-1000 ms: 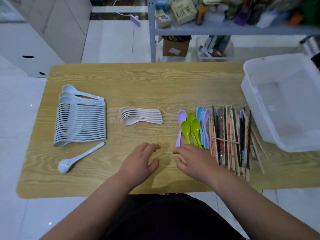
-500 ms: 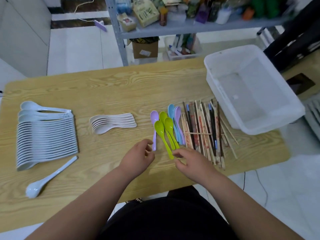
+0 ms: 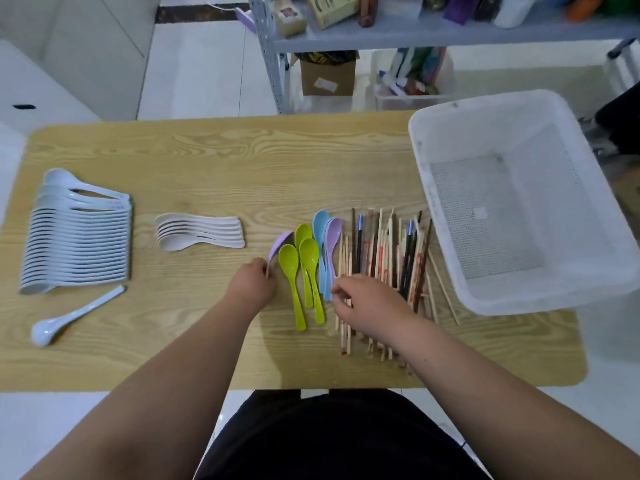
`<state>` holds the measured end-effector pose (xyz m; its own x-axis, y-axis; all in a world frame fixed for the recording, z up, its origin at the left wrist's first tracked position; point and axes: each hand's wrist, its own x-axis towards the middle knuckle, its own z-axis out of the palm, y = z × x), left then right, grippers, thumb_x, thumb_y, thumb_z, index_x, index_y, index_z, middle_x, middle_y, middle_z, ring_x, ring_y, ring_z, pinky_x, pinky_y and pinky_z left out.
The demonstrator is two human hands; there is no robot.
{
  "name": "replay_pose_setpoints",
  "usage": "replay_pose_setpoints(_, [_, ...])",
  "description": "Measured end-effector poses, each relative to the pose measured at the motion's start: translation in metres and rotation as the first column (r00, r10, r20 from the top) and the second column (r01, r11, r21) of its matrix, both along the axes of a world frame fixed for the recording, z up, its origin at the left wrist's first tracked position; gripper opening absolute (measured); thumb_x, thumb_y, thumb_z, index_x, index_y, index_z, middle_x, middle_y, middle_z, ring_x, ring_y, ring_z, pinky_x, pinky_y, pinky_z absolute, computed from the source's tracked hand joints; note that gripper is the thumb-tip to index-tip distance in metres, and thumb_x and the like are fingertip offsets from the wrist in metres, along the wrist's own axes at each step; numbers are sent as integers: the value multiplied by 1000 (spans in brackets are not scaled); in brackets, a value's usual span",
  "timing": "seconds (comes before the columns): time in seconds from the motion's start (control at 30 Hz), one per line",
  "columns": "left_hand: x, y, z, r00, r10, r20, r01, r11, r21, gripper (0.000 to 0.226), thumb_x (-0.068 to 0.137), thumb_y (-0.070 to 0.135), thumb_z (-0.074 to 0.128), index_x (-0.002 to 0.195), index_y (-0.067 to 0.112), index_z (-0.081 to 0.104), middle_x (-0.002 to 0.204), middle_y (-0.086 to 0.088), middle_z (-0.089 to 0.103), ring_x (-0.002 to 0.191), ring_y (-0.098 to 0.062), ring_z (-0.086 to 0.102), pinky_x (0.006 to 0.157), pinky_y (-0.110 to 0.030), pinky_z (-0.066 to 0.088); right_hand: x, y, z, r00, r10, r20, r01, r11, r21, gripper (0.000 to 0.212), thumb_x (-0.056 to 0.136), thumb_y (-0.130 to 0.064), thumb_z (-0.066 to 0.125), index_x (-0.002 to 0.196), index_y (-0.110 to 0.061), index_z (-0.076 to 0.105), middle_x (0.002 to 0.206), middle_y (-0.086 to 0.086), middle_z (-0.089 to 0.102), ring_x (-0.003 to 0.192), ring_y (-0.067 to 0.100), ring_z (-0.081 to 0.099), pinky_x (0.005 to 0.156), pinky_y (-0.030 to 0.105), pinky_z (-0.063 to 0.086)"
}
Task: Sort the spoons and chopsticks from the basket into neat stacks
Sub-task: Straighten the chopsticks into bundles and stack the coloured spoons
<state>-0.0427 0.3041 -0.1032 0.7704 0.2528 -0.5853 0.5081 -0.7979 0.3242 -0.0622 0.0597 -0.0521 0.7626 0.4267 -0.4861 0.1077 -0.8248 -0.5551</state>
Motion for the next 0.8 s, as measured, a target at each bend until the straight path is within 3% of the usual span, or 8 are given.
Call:
replay_pose_setpoints(0.1, [-26, 10, 5, 979, 205, -11, -205, 971, -124, 14, 88, 13, 49, 94, 20, 59, 96, -13, 67, 81, -35, 67, 67, -39, 55, 3, 10, -12, 999, -41, 27, 42, 998, -45, 27, 98, -32, 47, 118, -22, 63, 111, -1, 61, 97, 20, 59, 81, 41, 54])
replay_pose_setpoints(0.17, [-47, 12, 14, 923, 385, -7, -376, 896, -238, 12, 91, 17, 46, 93, 26, 55, 88, -7, 64, 65, -29, 61, 55, -37, 50, 6, 16, -19, 994, -86, 71, 91, 993, -74, 28, 98, -31, 47, 119, -19, 62, 113, 1, 60, 99, 22, 58, 81, 40, 53])
replay_pose_setpoints(0.3, [-76, 10, 35, 740, 659, -130, -619, 594, -514, 22, 98, 12, 42, 108, 25, 58, 76, -6, 54, 49, -16, 41, 44, -25, 32, 20, 27, -31, 983, -150, 108, 164, 976, -140, 28, 97, -35, 55, 117, -15, 58, 111, 4, 58, 103, 24, 56, 79, 37, 50])
replay_pose_setpoints(0.43, [-90, 21, 40, 691, 682, -239, -650, 440, -620, 23, 93, -9, 42, 106, 4, 57, 83, -10, 54, 57, -16, 54, 51, -27, 42, 31, 43, -39, 968, -234, 90, 250, 933, -258, 35, 96, -42, 60, 116, -13, 60, 110, 8, 59, 98, 28, 60, 72, 34, 46])
replay_pose_setpoints(0.53, [-90, 34, 46, 719, 658, -225, -605, 432, -669, 35, 90, -15, 42, 115, 7, 54, 93, -12, 59, 61, -17, 60, 54, -27, 44, 34, 53, -45, 938, -333, 91, 345, 885, -313, 31, 94, -36, 63, 114, -12, 65, 107, 9, 60, 94, 30, 64, 69, 32, 46])
replay_pose_setpoints(0.63, [-86, 45, 51, 684, 676, -274, -615, 334, -714, 37, 94, -7, 47, 119, 19, 56, 82, -11, 61, 57, -18, 56, 51, -27, 43, 36, 55, -46, 901, -431, 53, 422, 840, -342, 29, 93, -38, 65, 106, -12, 70, 97, 8, 64, 83, 30, 64, 65, 30, 45])
replay_pose_setpoints(0.73, [-85, 63, 52, 686, 658, -311, -609, 284, -741, 30, 95, -10, 46, 118, 10, 53, 80, -12, 60, 59, -19, 59, 52, -27, 43, 30, 58, -42, 860, -501, 96, 499, 789, -357, 31, 95, -40, 61, 97, -12, 73, 92, 10, 68, 74, 28, 65, 56, 27, 46])
replay_pose_setpoints(0.8, [-83, 71, 55, 707, 631, -318, -588, 275, -761, 32, 93, -15, 44, 116, 7, 49, 86, -12, 60, 62, -19, 61, 53, -26, 44, 24, 60, -38, 832, -528, 170, 552, 762, -339, 31, 96, -37, 57, 89, -13, 74, 101, 13, 67, 70, 26, 62, 49, 24, 37])
